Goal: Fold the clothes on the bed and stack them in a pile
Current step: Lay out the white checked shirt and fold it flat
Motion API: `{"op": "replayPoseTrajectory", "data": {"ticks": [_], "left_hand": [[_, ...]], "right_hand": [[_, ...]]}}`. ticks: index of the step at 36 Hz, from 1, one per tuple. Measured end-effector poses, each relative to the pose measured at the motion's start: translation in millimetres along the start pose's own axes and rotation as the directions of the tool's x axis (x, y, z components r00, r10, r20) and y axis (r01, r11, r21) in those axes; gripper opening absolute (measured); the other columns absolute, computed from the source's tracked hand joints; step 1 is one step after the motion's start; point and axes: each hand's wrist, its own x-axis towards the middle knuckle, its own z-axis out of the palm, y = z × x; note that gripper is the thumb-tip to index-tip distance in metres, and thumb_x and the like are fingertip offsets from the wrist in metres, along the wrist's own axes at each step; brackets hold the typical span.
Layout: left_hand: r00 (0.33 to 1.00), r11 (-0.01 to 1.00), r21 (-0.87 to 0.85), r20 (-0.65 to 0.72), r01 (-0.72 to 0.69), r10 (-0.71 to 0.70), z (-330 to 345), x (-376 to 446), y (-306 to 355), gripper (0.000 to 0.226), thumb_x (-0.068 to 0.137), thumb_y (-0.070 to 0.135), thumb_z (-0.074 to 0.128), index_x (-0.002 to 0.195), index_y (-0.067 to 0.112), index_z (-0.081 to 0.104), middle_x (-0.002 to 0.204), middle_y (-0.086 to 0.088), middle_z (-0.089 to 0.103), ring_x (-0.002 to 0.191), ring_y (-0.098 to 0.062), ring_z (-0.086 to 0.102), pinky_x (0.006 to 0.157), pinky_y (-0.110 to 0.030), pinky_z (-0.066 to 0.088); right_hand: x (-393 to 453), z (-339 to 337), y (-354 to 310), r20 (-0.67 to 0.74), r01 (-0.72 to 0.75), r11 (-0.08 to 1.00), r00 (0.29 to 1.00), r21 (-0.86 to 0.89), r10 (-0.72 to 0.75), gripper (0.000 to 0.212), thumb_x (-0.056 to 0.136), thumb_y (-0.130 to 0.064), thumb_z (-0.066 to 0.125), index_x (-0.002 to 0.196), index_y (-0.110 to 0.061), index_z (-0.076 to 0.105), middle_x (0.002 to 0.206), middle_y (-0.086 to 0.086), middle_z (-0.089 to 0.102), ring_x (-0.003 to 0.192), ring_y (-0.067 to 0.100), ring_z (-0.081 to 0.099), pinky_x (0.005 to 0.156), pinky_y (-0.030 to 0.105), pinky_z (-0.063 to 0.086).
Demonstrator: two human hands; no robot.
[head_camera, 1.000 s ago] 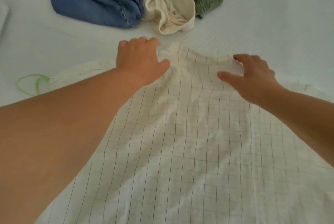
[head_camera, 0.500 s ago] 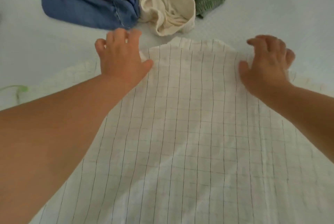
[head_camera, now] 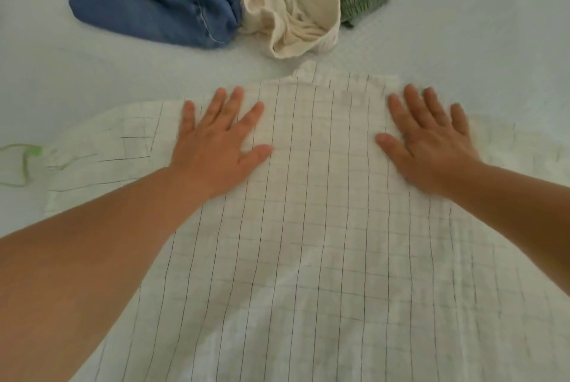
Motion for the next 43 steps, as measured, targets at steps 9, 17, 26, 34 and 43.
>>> {"op": "replayPoseTrajectory", "data": {"ticks": [9, 17, 26, 34, 43], "left_hand": [[0.997, 0.995, -0.077, 0.044, 0.063, -0.060, -18.0, 7.7, -15.0, 0.069, 0.090, 0.061, 0.026, 0.149, 0.032, 0.005, 0.159, -0.001, -0.004, 0.145, -0.017, -0.006, 0.114, -0.043, -0.003], [0.949, 0.950, -0.007, 0.047, 0.311, -0.311, -9.2, -95.2, -102.4, 0.070, 0.090, 0.058, 0.026, 0.150, 0.029, 0.003, 0.159, -0.003, -0.004, 0.145, -0.020, -0.007, 0.114, -0.043, -0.008], [0.883, 0.846, -0.331, -0.071, 0.417, -0.464, -8.8, -102.0, -162.4, 0.070, 0.085, 0.057, 0.051, 0.143, 0.020, 0.035, 0.147, -0.005, 0.037, 0.136, -0.024, 0.029, 0.112, -0.041, 0.018], [0.927, 0.928, -0.328, -0.262, 0.175, -0.268, -9.7, -180.1, -129.2, 0.054, 0.086, 0.041, 0.045, 0.133, 0.016, 0.051, 0.143, -0.012, 0.043, 0.138, -0.032, 0.030, 0.110, -0.051, 0.019], [0.976, 0.941, -0.258, 0.037, 0.217, -0.215, 19.5, -205.4, -159.9, 0.070, 0.086, 0.063, 0.031, 0.148, 0.034, 0.017, 0.158, 0.001, 0.009, 0.145, -0.021, 0.009, 0.114, -0.044, 0.007]], "right_hand": [[-11.1, -10.8, -22.0, -0.005, -0.010, 1.000, 1.000, -0.015, 0.010, 0.076, 0.085, -0.070, -0.004, 0.147, -0.027, -0.016, 0.153, -0.007, -0.024, 0.136, 0.009, -0.030, 0.109, 0.037, -0.023], [-55.6, 2.7, -117.2, 0.177, 0.200, 0.979, 0.963, 0.045, -0.205, 0.066, 0.082, -0.068, -0.010, 0.135, -0.036, -0.033, 0.144, -0.008, -0.043, 0.131, 0.010, -0.041, 0.109, 0.038, -0.024], [-50.7, -11.0, -162.6, 0.119, 0.123, 0.992, 0.985, 0.024, -0.125, 0.080, 0.081, -0.067, -0.003, 0.149, -0.024, -0.009, 0.155, -0.001, -0.020, 0.139, 0.011, -0.027, 0.110, 0.035, -0.021], [-54.0, -1.4, -235.7, 0.166, 0.228, 0.973, 0.959, 0.037, -0.231, 0.069, 0.086, -0.068, -0.004, 0.144, -0.032, -0.018, 0.151, -0.006, -0.028, 0.135, 0.009, -0.031, 0.113, 0.038, -0.019], [-62.1, -10.2, -265.0, 0.147, 0.273, 0.962, 0.952, -0.008, -0.269, 0.080, 0.083, -0.068, -0.002, 0.148, -0.022, -0.011, 0.153, -0.003, -0.021, 0.137, 0.009, -0.027, 0.111, 0.035, -0.020]]}}
